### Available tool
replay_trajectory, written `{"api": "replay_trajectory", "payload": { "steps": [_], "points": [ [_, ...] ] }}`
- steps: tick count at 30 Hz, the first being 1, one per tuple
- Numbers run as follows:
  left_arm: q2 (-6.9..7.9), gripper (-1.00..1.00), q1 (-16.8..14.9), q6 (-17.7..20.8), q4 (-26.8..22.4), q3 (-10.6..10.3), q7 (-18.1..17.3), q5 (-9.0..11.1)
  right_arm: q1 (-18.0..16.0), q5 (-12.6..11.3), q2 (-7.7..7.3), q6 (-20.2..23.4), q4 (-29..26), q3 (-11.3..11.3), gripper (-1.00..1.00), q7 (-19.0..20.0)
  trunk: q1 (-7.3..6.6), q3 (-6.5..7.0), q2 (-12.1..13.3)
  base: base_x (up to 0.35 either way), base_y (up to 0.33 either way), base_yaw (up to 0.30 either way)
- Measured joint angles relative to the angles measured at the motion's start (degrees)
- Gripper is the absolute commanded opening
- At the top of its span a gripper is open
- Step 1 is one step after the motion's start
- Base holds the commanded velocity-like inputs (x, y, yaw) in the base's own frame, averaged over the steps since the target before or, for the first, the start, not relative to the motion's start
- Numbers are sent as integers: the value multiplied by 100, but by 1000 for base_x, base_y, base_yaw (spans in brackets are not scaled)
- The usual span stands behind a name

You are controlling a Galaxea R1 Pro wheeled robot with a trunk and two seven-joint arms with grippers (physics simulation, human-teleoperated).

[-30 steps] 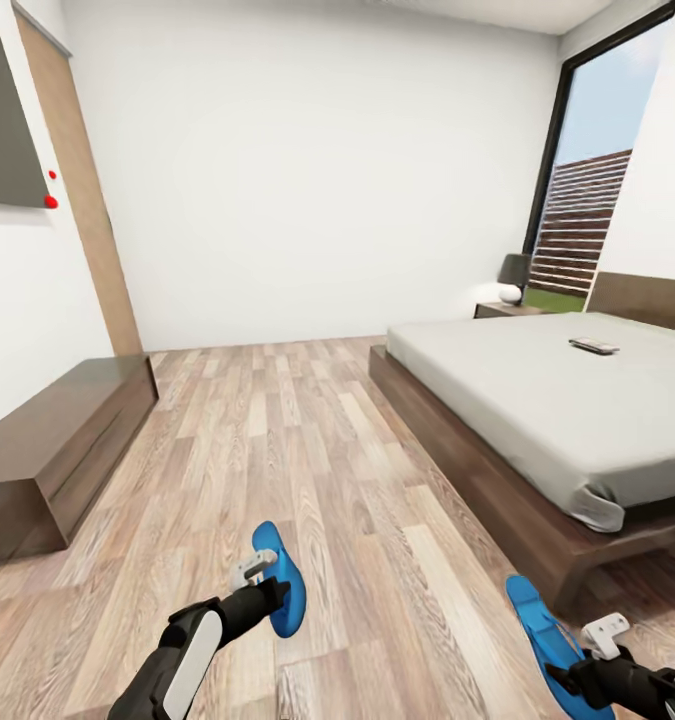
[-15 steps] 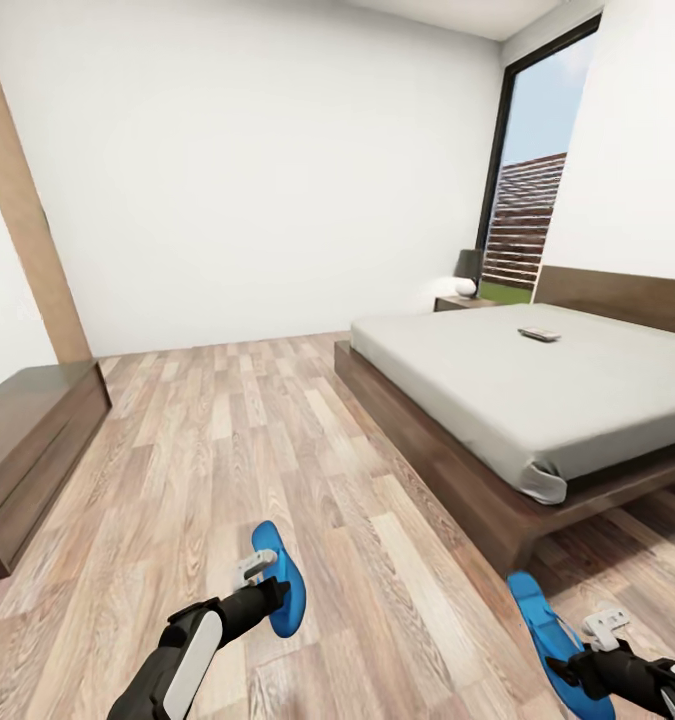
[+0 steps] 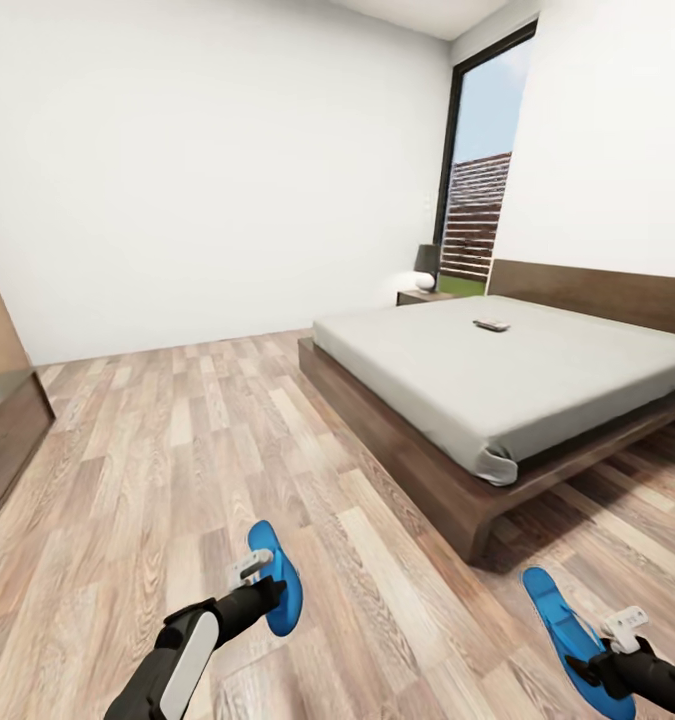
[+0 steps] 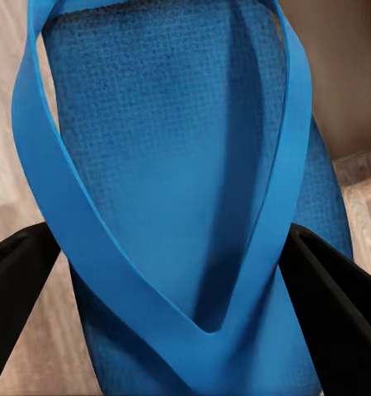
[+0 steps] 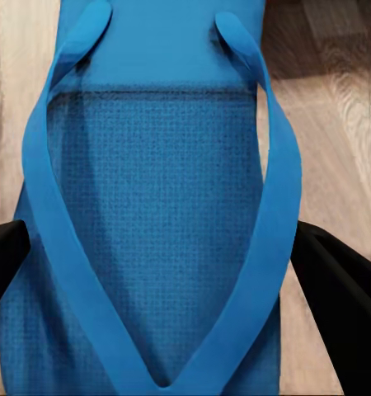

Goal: In the bedroom, move the book from the bed onto either nightstand, and place the two sandals side by side next to the bed.

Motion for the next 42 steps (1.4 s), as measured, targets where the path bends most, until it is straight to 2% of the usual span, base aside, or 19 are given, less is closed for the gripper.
{"api": "replay_trajectory", "payload": {
  "steps": [4,5,6,7,11,16,17,18,20,22,25,27,33,35,39,42],
  "points": [
    [2,-100,10,-4,-3,7,28,-6,-3,621,-3,-467,316,-2,-100,15,0,-9,0,120,-275,-84],
    [2,-100,13,-4,-5,9,38,-8,-2,863,-4,-639,457,-4,-100,22,0,-11,0,134,-295,-38],
    [2,-100,14,-4,-4,9,41,-7,-4,946,-5,-719,513,-10,-100,26,-1,-11,0,142,-305,-16],
    [2,-100,16,-4,-5,11,49,-10,-3,1171,-12,-908,649,-4,-100,42,-1,-12,0,143,-308,-10],
    [2,-100,22,-10,-14,14,53,-10,-8,1418,-11,-1089,734,-10,-100,54,-1,-12,0,145,-310,-5],
    [33,-100,67,-25,-42,191,31,-4,-184,1570,35,-1218,762,-14,-100,119,-1,-11,0,146,-312,-1],
    [57,-100,90,-33,-48,337,21,-6,-354,1578,72,-1214,816,-19,-100,229,-1,-11,0,146,-313,0],
    [125,-100,162,-36,-82,622,-16,-19,-633,1600,158,-1203,978,-13,-100,373,-1,-11,0,146,-313,0],
    [210,-100,279,-34,-245,899,-34,16,-886,1629,274,-1127,1177,-7,-100,449,-1,-11,0,146,-313,0],
    [260,-100,449,9,-722,1091,-20,63,-1123,1694,362,-933,1395,0,-100,489,-1,-11,0,152,-313,0],
    [285,-100,716,122,-1414,1194,3,50,-1248,1803,407,-807,1499,-3,-100,508,-1,-11,0,166,-312,0],
    [292,-100,831,170,-1652,1223,8,43,-1291,1838,425,-770,1528,-5,-100,512,-1,-12,0,176,-309,0],
    [297,-100,926,210,-1814,1249,17,20,-1333,1893,492,-504,1556,2,-100,429,-2,-12,0,209,-284,0],
    [302,-100,938,216,-1823,1256,72,17,-1339,1978,536,-324,1562,4,-100,281,-2,-12,0,248,-243,0],
    [301,-100,948,229,-1835,1259,261,34,-1344,2317,632,-27,1572,2,-100,65,-2,-12,0,281,-198,0],
    [304,-100,950,359,-1841,1266,305,35,-1346,2421,676,31,1575,-1,-100,25,-2,-12,0,305,-150,0]
  ]
}}
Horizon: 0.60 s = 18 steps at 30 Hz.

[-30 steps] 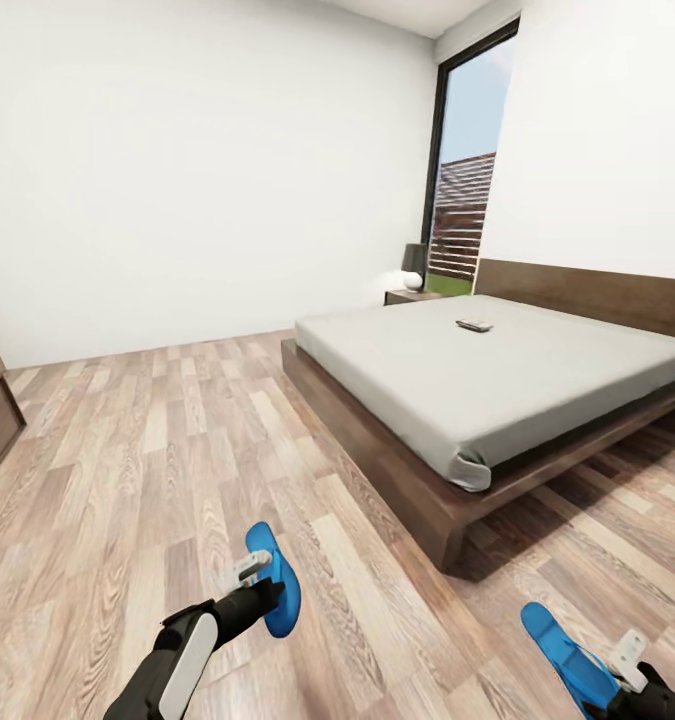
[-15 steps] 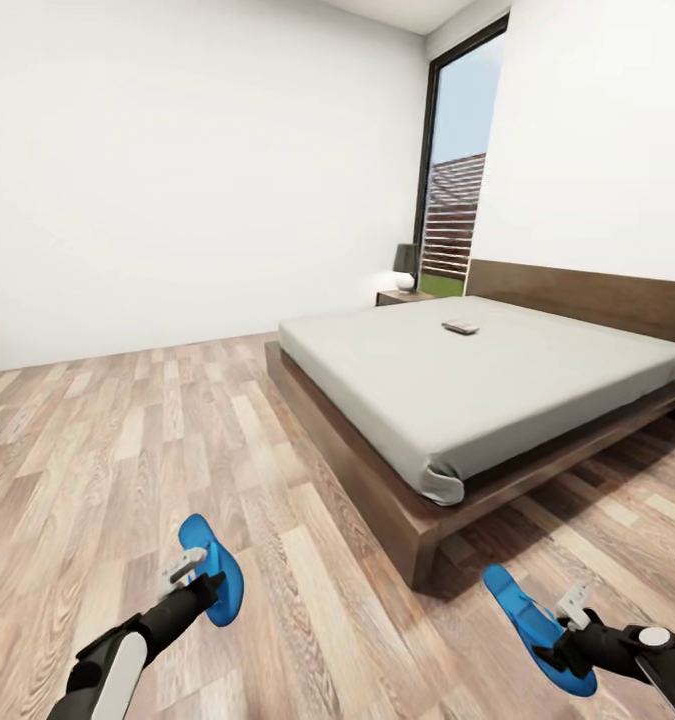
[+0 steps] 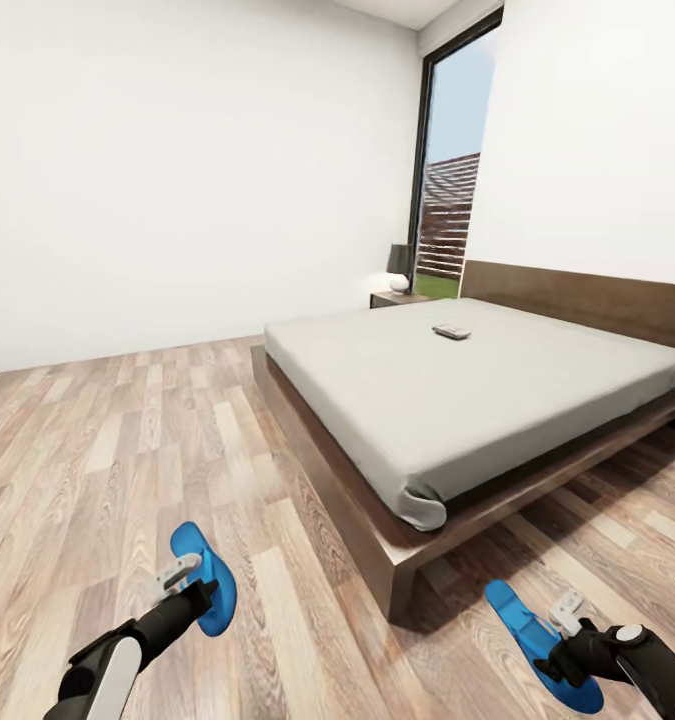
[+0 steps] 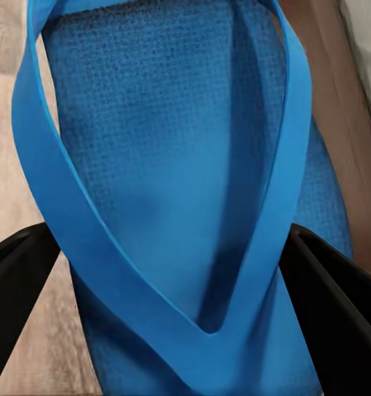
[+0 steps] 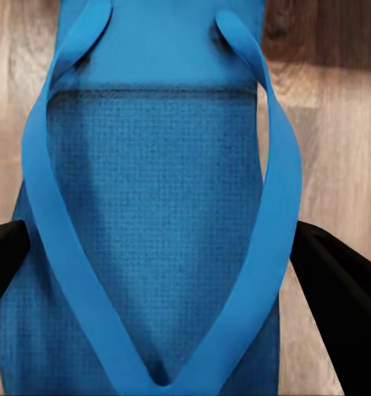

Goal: In the bedroom, move the book from the bed onto either nightstand, and place the two sandals side by side next to the bed.

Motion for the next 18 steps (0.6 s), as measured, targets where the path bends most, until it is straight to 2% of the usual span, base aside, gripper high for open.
{"api": "replay_trajectory", "payload": {
  "steps": [8,12,15,16,18],
  "points": [
    [1,-100,1,192,-2,10,21,-7,-8,43,147,-10,-2,12,-100,-15,0,0,0,320,-43,0],
    [-5,-100,-3,270,-2,11,32,4,-9,53,163,-1,-2,17,-100,-12,2,0,0,138,-5,0],
    [-1,-100,-6,461,-45,249,91,29,-10,50,166,24,-7,11,-100,2,3,0,0,42,-1,0],
    [-5,-100,-6,584,-61,514,96,75,-14,54,169,33,-8,11,-100,6,24,-18,-39,23,-1,0],
    [-12,-100,-6,731,-77,863,91,273,-20,59,173,46,-6,9,-100,10,68,-54,-119,12,0,0]
  ]
}}
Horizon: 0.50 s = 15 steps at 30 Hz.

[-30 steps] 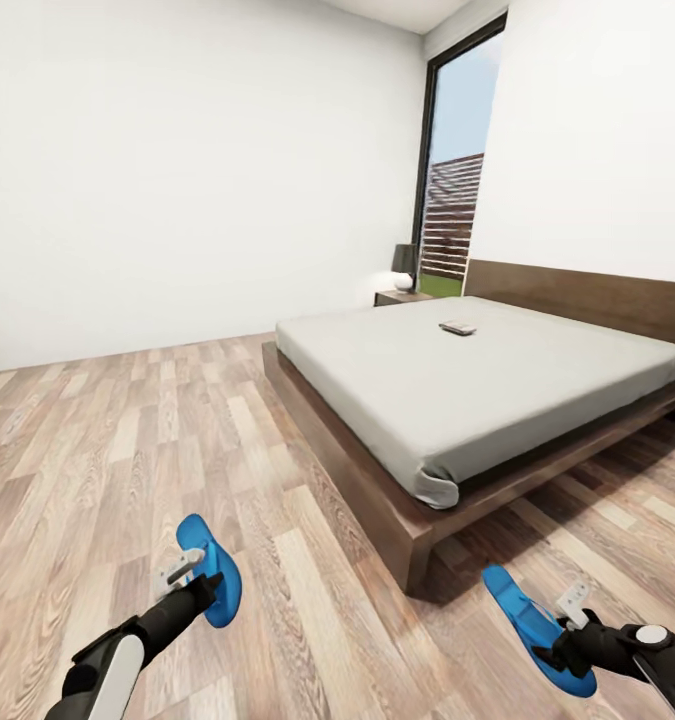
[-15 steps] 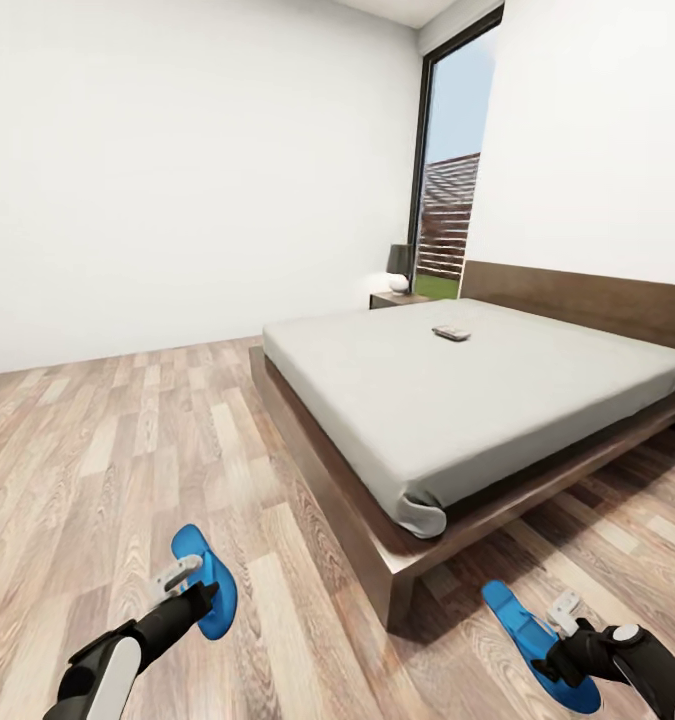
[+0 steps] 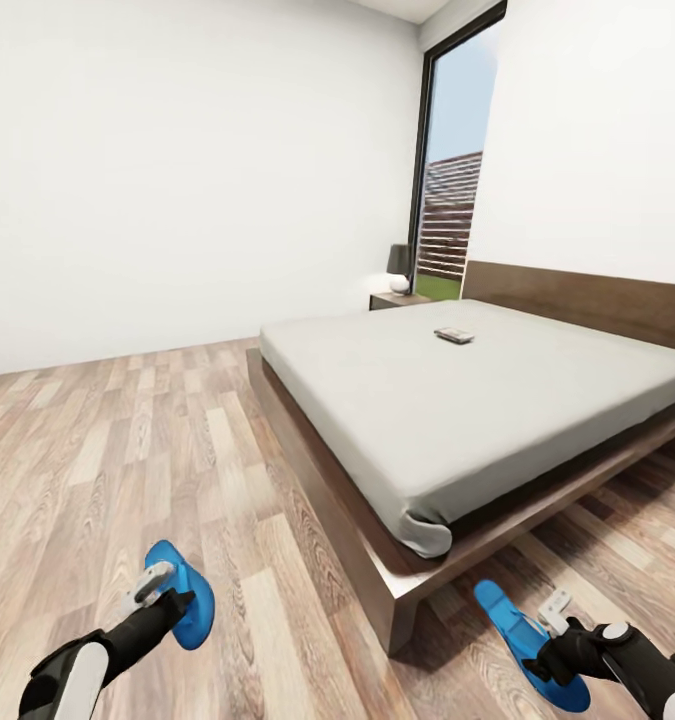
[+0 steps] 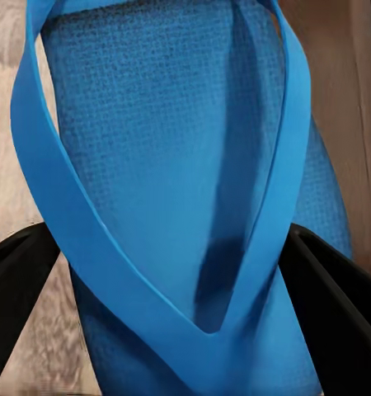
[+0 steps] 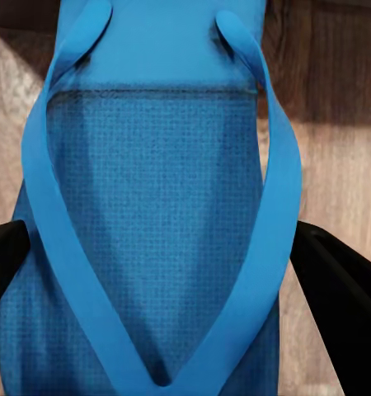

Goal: In the bedroom, move the book from the bed onto either nightstand, and place the two sandals side by side next to the bed.

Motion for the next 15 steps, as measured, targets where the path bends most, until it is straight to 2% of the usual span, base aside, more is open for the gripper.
{"api": "replay_trajectory", "payload": {
  "steps": [2,5,9,12,15],
  "points": [
    [-5,-100,0,106,-63,218,-2,189,-20,9,2,224,0,1,-100,2,44,-36,-80,5,0,0],
    [-6,-100,0,153,-141,290,8,240,-94,0,3,521,-3,-3,-100,8,67,-99,-114,2,0,0],
    [3,-100,-1,136,-189,49,84,137,-183,6,69,729,-9,0,-100,12,78,-187,-120,0,0,0],
    [-5,-100,-1,111,-196,-28,96,66,-271,215,146,785,-11,-6,-100,2,85,-254,-124,0,0,0],
    [0,-100,-1,101,-192,-7,101,46,-374,485,210,792,-7,-9,-100,-14,93,-320,-128,0,0,0]
  ]
}}
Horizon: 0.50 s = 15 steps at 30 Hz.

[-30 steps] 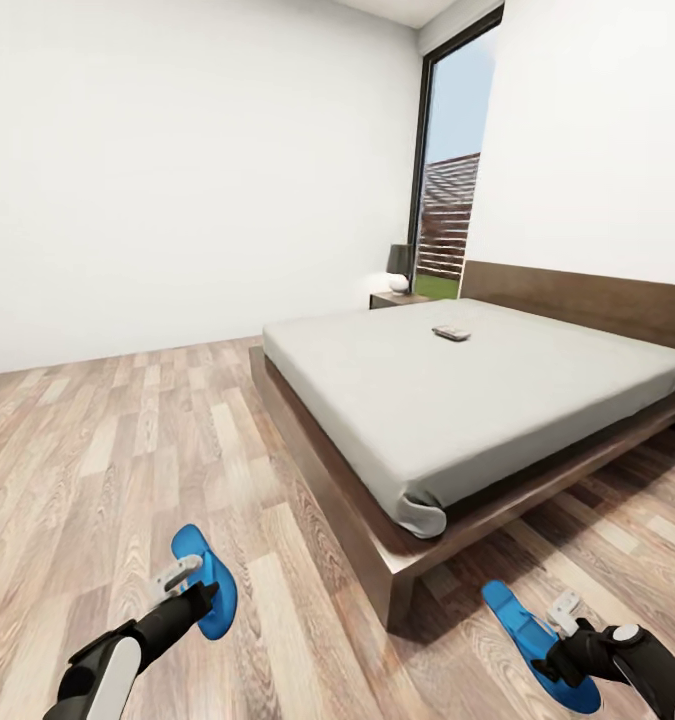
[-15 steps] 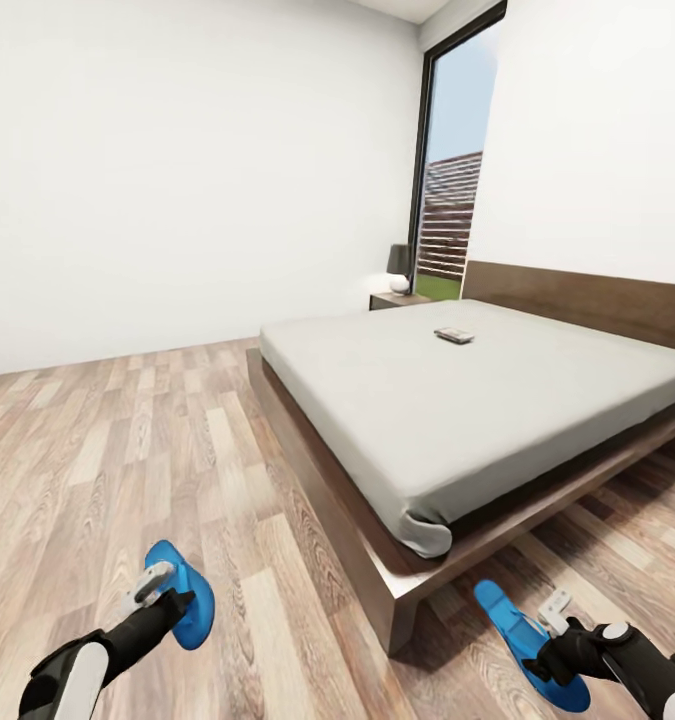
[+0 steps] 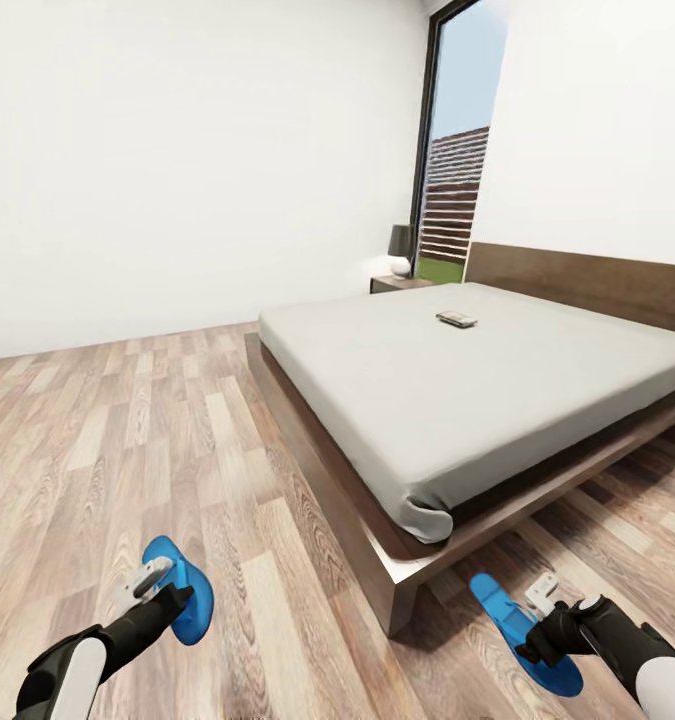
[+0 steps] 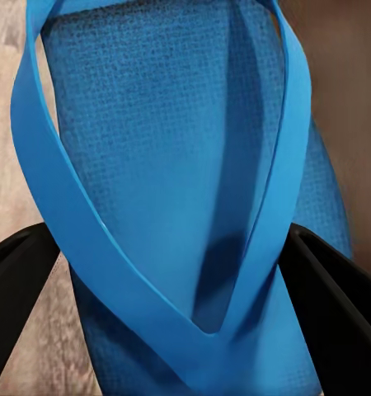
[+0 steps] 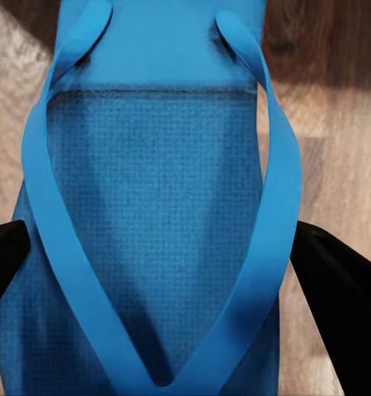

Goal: In the bedroom, move the book from the bed onto either nightstand, and place the two sandals side by side next to the bed.

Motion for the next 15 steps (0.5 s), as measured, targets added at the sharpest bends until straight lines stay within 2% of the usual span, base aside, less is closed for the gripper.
{"api": "replay_trajectory", "payload": {
  "steps": [5,15],
  "points": [
    [3,-100,0,-3,10,17,13,22,-59,99,27,-69,-4,-10,-100,-15,13,-111,-7,0,0,0],
    [-12,-100,0,3,16,-43,15,-12,-131,95,63,-22,-16,-11,-100,-23,39,-333,-20,0,0,0]
  ]
}}
